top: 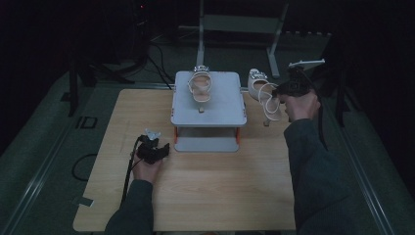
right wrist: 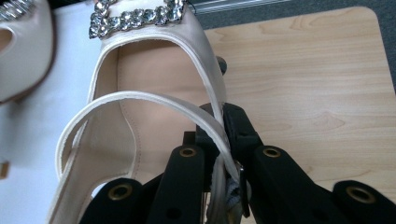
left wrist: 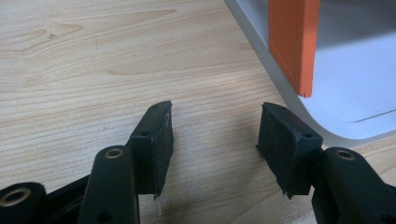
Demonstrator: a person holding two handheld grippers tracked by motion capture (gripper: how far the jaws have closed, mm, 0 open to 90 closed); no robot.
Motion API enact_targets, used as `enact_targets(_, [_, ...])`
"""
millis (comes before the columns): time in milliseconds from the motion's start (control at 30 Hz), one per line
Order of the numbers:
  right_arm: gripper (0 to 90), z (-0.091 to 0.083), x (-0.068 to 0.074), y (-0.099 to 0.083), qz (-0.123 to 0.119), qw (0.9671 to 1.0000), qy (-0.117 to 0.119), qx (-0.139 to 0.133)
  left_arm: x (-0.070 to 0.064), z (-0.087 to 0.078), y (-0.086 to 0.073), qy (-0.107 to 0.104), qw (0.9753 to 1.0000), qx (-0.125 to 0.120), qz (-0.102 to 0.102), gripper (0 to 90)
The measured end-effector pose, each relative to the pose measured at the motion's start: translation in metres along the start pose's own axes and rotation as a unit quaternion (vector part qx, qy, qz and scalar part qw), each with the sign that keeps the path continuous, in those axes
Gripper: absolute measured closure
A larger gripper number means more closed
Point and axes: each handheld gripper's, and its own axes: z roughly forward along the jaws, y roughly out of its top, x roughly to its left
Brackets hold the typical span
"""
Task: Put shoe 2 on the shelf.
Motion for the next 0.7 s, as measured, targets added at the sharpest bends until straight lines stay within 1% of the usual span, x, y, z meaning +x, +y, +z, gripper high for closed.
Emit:
enact_targets(167, [86.1, -0.009, 0.009, 0.008, 0.007, 1.0, 0.002, -0.005, 0.0, 0.0, 0.0, -0.001, 1.0, 0.0, 0.001, 45.1])
enact_targets(300, [86.1, -0.011, 0.016, 0.013, 0.011, 0.9999, 0.002, -0.003, 0.0, 0.0, 0.0, -0.001, 1.0, 0.0, 0.002, 45.2])
enact_targets(367, [86.1, -0.012, 0.02, 0.016, 0.018, 0.9998, 0.001, -0.002, 0.0, 0.0, 0.0, -0.001, 1.0, 0.0, 0.002, 45.1])
enact_targets(533, [86.1, -0.015, 0.031, 0.023, 0.019, 0.9998, -0.001, -0.004, 0.0, 0.0, 0.0, -0.002, 1.0, 0.0, 0.002, 45.1])
enact_targets(700, [86.0, -0.016, 0.046, 0.027, 0.016, 0.9999, -0.004, -0.004, 0.0, 0.0, 0.0, -0.002, 1.0, 0.001, 0.004, 45.1])
